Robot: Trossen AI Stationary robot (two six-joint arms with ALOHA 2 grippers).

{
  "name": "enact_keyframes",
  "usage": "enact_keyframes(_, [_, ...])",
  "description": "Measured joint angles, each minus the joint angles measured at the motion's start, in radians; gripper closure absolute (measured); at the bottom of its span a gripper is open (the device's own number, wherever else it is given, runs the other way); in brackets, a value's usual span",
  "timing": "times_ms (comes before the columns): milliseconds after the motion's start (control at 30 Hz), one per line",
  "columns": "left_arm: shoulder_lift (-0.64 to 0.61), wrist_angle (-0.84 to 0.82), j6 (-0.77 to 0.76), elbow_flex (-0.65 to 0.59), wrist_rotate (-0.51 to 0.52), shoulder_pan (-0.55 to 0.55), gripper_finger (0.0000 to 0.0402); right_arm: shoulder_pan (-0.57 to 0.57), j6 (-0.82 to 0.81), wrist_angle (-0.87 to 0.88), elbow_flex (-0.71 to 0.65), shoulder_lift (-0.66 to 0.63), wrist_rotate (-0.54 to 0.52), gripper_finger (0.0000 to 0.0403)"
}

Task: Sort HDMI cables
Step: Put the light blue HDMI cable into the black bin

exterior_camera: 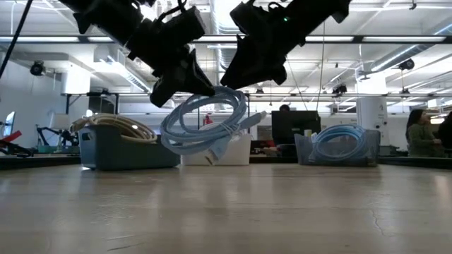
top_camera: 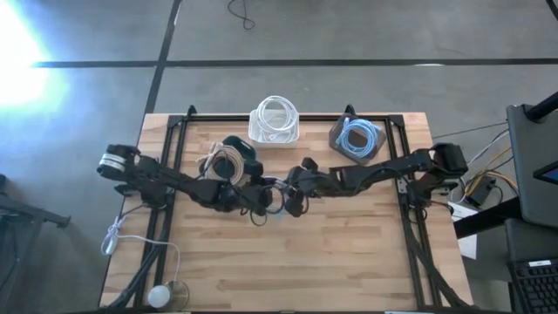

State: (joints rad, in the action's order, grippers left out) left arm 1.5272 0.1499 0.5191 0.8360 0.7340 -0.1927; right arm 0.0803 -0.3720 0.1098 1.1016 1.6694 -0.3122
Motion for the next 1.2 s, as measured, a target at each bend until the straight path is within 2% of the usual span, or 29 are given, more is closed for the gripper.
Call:
enact_keyframes(100, [0.0,0.001,0.032,0.0,0.072,-0.032,0.0372,-0.007,0.008,0.037,0.023,0.004,0.0,0.028])
enact_keyframes(300, [0.0,0.074,0.105,0.0,0.129,-0.076,0.0372,-0.007,0.029,0.041,0.033,0.007,0.043,0.028])
enact_keyframes(600, [0.002,0.155,0.182,0.003,0.131,-0.097,0.0372,-0.007,0.03,0.028,0.006,0.007,0.063,0.0283])
enact_keyframes(733, [0.002,0.175,0.181,0.003,0.129,-0.097,0.0371,-0.007,0.034,0.027,-0.002,0.007,0.063,0.0305])
enact_keyframes(967, [0.002,0.175,0.154,0.001,0.119,-0.096,0.0371,-0.007,0.053,0.029,-0.005,0.007,0.06,0.0373])
enact_keyframes(1100, [0.002,0.175,0.142,-0.003,0.115,-0.096,0.0368,-0.007,0.058,0.04,0.001,0.007,0.06,0.0375])
enact_keyframes(1200, [0.002,0.175,0.127,-0.003,0.116,-0.094,0.0352,-0.007,0.059,0.05,0.012,0.007,0.059,0.0372])
